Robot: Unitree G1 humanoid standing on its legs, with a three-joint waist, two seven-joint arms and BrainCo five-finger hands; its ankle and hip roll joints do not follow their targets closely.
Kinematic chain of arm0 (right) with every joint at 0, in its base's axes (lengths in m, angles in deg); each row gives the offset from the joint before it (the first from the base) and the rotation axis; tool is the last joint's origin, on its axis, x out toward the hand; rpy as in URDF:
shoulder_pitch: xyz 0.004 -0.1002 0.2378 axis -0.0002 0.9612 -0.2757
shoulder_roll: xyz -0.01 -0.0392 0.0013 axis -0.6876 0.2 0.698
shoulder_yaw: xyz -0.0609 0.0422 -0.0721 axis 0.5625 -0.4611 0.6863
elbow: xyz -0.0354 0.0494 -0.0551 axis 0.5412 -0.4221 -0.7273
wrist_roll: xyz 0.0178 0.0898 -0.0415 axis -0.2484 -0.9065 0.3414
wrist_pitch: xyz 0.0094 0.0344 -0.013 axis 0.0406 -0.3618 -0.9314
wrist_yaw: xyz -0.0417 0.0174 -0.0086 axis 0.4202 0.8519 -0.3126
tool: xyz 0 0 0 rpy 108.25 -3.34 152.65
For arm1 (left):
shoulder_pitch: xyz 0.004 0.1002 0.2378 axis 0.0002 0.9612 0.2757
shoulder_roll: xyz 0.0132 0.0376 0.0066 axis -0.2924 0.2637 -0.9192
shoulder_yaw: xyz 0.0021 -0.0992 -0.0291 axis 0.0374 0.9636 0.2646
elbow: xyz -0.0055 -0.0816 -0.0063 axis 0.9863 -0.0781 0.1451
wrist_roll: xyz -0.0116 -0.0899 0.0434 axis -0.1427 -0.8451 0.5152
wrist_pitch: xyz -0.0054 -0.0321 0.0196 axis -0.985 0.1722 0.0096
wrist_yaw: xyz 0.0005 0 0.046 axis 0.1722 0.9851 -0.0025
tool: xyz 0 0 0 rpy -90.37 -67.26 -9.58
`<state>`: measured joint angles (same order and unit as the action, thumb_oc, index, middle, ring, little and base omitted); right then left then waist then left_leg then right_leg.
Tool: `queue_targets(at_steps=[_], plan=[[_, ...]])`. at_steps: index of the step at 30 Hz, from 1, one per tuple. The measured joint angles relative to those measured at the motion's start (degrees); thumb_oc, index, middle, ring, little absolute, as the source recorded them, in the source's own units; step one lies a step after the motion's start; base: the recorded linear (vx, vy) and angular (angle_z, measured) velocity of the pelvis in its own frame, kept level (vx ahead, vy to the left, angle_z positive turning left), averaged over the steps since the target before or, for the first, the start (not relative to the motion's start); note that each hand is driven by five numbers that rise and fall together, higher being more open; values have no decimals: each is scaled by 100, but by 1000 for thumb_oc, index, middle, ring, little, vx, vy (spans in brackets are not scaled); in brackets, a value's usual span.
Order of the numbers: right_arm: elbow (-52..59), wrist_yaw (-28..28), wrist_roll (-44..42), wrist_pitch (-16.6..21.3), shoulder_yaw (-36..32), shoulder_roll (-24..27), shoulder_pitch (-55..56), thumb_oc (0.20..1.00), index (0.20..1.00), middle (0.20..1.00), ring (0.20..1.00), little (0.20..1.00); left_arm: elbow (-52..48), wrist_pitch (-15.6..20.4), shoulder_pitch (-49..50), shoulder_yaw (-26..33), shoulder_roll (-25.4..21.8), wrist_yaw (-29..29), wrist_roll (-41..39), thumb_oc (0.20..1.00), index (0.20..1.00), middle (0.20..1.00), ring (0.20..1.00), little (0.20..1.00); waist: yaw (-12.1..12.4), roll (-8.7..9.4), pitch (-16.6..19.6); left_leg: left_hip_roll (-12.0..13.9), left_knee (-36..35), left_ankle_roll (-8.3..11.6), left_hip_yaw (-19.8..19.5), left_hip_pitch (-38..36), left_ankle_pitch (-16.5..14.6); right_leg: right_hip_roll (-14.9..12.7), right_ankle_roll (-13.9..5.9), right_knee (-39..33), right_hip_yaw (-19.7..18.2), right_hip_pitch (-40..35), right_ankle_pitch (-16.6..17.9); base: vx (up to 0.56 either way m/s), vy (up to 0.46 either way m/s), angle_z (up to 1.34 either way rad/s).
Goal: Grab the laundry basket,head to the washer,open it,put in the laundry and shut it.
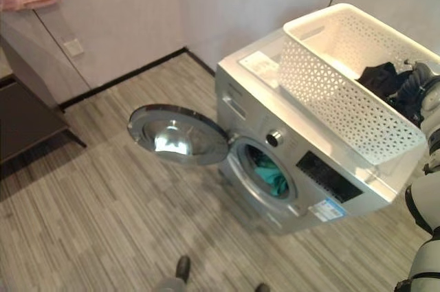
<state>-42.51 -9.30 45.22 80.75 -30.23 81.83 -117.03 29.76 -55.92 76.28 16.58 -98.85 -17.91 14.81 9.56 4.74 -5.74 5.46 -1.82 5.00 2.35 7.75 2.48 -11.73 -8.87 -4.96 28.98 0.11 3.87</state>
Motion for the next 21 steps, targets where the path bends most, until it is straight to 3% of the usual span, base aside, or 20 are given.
queue_targets(at_steps=[4,8,13,14,15,16,21], plan=[[-290,108,-133,-87,-34,20,-167,1000,1000,1000,1000,1000,-96,20,-259,-123,16,-42,-12,1000,1000,1000,1000,1000,193,5,-190,27,213,20,-34,373,10,6,73,51,-3,298,60,-110,-1,2],[-682,250,-392,-185,-39,189,-782,1000,1000,1000,1000,1000,-212,43,-340,-473,-55,-88,-191,1000,1000,1000,1000,1000,226,-117,-394,17,281,11,-37,688,38,-9,98,95,-44,602,102,-84,13,-1],[-773,452,-488,-293,-115,398,-861,1000,1000,1000,1000,1000,-206,33,-328,-480,-109,-121,-213,1000,1000,1000,1000,1000,231,-123,-442,7,307,4,-62,830,46,-13,104,100,-12,703,110,7,0,3],[-829,503,-507,-377,-188,395,-860,796,796,796,796,796,-208,33,-331,-502,-112,-132,-212,1000,1000,1000,1000,1000,232,-123,-442,0,306,4,-66,828,46,-16,103,92,-6,692,110,16,-6,4],[-837,508,-505,-387,-203,395,-860,241,241,241,241,241,-210,33,-335,-503,-115,-142,-212,1000,1000,1000,1000,1000,232,-123,-442,1,306,4,-69,829,46,-14,104,89,-4,692,110,0,0,0],[-840,511,-505,-391,-208,395,-860,200,200,200,200,200,-210,33,-336,-503,-115,-149,-212,1000,1000,1000,1000,1000,231,-123,-442,1,306,4,-70,829,46,-13,104,88,-3,690,110,0,0,0],[-848,572,-505,-419,-267,394,-860,200,200,200,200,200,-209,5,-348,-503,-115,-156,-205,1000,1000,1000,1000,1000,230,-123,-441,-2,305,5,-82,818,51,-6,101,63,6,665,145,0,0,0]])
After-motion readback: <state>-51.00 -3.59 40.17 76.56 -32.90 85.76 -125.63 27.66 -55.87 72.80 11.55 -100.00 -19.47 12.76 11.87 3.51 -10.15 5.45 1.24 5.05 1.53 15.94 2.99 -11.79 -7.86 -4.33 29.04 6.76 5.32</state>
